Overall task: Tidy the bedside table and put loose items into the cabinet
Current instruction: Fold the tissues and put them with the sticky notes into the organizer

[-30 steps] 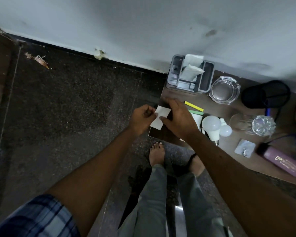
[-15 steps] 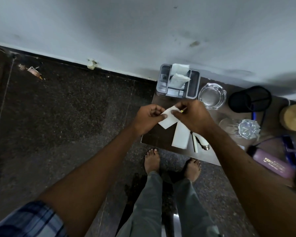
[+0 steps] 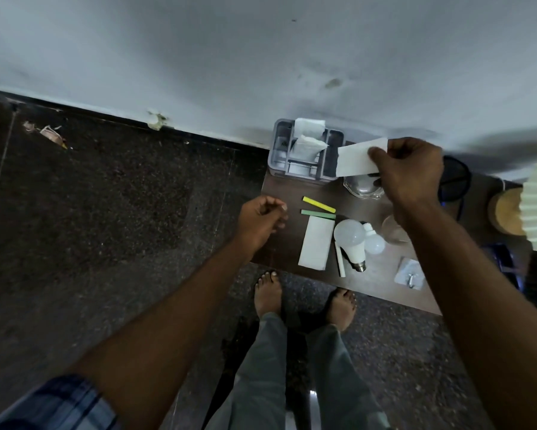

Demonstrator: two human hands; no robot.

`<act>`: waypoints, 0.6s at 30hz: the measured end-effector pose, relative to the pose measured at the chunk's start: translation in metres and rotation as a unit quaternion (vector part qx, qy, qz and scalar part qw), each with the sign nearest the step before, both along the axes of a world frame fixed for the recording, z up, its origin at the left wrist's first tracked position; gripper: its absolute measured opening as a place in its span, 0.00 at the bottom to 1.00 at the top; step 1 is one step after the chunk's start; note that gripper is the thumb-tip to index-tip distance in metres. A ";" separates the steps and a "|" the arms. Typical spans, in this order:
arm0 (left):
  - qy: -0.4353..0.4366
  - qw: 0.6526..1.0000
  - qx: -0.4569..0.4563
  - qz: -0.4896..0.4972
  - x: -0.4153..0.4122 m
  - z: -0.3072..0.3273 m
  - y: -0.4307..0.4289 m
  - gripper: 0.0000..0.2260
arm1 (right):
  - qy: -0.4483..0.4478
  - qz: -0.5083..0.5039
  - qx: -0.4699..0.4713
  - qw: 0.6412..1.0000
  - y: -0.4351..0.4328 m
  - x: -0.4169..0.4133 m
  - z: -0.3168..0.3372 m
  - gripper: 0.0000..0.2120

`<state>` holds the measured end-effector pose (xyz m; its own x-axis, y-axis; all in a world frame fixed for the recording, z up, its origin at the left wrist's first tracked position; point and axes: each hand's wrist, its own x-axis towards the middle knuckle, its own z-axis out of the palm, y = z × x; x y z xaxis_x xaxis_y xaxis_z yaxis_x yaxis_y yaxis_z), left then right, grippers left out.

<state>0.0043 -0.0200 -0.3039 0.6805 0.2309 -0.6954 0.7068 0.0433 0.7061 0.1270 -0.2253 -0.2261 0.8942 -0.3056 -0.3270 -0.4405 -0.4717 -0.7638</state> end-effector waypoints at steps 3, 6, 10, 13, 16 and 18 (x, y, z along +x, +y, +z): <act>0.020 1.000 -0.009 0.003 -0.011 -0.004 -0.003 0.05 | -0.014 0.016 -0.041 0.999 0.006 0.007 0.001 0.05; 0.036 0.999 -0.015 0.006 -0.023 -0.008 -0.008 0.03 | -0.019 0.028 -0.057 0.998 0.016 0.011 -0.003 0.03; 0.051 0.998 -0.027 0.003 -0.039 -0.013 -0.014 0.04 | -0.037 0.048 -0.098 0.993 0.031 0.011 -0.008 0.08; 0.056 0.998 -0.030 0.002 -0.048 -0.014 -0.016 0.03 | -0.019 0.047 -0.120 0.992 0.043 0.009 -0.010 0.10; 0.060 0.998 -0.034 0.004 -0.054 -0.016 -0.015 0.02 | -0.004 0.054 -0.133 0.990 0.050 0.008 -0.012 0.12; 0.063 0.997 -0.035 0.008 -0.056 -0.016 -0.014 0.03 | 0.003 0.058 -0.131 0.990 0.053 0.009 -0.013 0.14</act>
